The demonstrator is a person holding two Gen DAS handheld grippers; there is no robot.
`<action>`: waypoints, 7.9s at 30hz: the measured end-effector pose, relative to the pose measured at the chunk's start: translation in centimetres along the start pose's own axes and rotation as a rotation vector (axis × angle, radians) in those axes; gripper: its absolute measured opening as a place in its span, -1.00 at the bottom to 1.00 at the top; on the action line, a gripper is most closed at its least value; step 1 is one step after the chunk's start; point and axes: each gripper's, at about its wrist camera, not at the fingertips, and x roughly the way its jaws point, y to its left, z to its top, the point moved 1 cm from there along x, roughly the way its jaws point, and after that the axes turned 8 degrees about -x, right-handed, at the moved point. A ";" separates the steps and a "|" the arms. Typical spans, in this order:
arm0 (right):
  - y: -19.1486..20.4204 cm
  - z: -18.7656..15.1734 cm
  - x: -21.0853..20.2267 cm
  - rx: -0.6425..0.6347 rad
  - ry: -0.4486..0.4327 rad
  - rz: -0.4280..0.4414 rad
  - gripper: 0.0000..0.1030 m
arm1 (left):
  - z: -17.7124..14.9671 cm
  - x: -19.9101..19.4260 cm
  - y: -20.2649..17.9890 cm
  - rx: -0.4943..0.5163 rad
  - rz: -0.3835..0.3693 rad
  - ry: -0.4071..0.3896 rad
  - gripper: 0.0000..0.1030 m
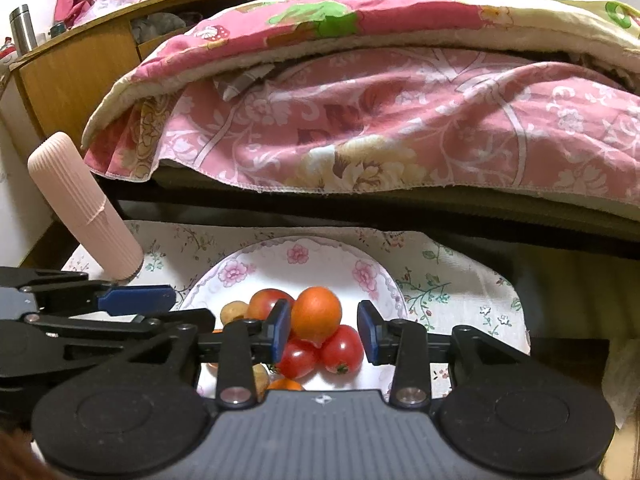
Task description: Organize fruits
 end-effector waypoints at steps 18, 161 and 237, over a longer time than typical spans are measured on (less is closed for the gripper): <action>2.8 -3.1 -4.2 -0.050 0.017 0.064 -0.28 | -3.5 -3.6 0.9 0.034 0.025 0.056 -0.06; 4.4 -5.6 -5.7 -0.114 0.049 0.076 -0.49 | -4.0 -3.1 -1.8 0.121 -0.016 0.040 -0.15; 5.2 -8.4 -10.4 0.038 -0.018 0.011 -0.33 | -8.5 -9.8 -1.1 -0.031 0.130 -0.086 1.00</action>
